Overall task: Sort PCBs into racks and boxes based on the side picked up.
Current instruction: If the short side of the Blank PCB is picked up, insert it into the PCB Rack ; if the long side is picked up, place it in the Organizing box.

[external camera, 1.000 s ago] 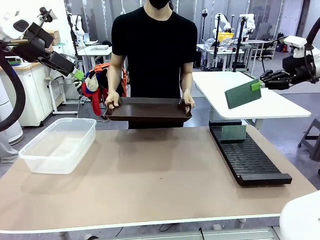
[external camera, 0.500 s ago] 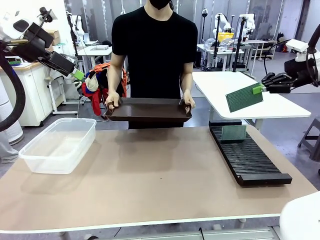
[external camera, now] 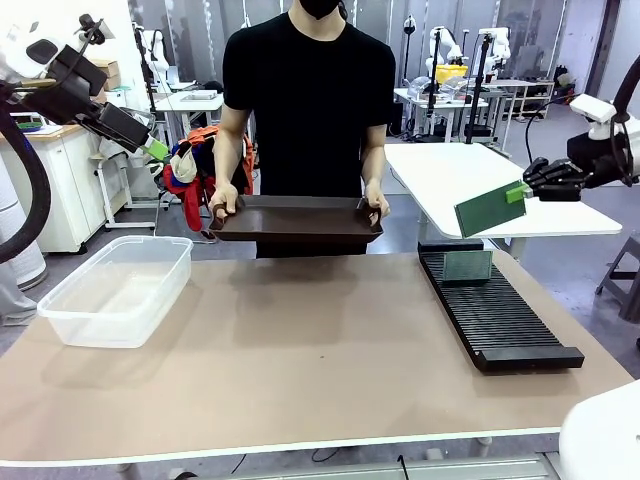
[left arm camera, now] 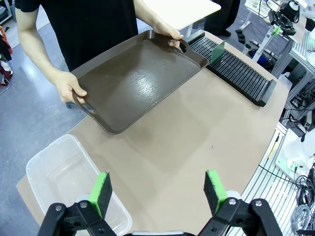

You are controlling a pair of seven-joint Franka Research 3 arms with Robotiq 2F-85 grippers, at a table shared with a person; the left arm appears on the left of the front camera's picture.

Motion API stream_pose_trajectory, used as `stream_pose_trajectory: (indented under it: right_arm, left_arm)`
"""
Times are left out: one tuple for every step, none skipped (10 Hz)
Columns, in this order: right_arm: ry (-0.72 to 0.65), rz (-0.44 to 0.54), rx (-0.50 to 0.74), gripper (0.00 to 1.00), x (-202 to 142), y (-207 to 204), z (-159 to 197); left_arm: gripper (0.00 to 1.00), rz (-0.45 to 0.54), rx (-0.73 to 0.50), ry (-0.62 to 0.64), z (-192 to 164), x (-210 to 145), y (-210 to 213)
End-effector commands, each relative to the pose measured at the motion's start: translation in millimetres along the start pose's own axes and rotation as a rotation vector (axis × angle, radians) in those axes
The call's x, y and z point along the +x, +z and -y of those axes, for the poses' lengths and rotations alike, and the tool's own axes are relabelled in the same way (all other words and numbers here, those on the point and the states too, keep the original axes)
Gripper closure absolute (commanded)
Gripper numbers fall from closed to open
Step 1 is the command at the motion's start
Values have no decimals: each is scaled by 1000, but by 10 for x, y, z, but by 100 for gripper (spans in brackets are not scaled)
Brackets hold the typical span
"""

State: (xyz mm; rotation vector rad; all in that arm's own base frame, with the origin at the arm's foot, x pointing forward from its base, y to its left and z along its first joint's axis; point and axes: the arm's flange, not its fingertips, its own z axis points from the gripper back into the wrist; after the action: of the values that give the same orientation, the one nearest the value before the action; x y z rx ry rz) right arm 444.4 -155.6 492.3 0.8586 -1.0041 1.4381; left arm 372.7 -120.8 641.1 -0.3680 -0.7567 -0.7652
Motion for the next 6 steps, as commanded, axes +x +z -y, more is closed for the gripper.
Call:
stream_pose_trajectory:
  right_arm:
    - [44, -2, 13, 98, -191, 84, -19]
    - [60, -19, -3, 98, -295, 129, 6]
    - [26, -13, -12, 98, -421, 175, 0]
    - [1, -15, -16, 98, -541, 171, 17]
    - [-37, -21, -11, 98, -738, 185, 116]
    - [-78, -14, 7, 98, -883, 218, 204]
  left_arm:
    - [0, -1, -12, 3, -5, -23, 1]
    - [0, -1, -12, 3, -5, -23, 1]
    - [0, -1, -12, 3, -5, -23, 1]
    - [0, -1, -12, 3, -5, -23, 1]
    - [0, -1, -12, 3, -5, -23, 1]
    - [0, -1, -12, 3, -5, -23, 1]
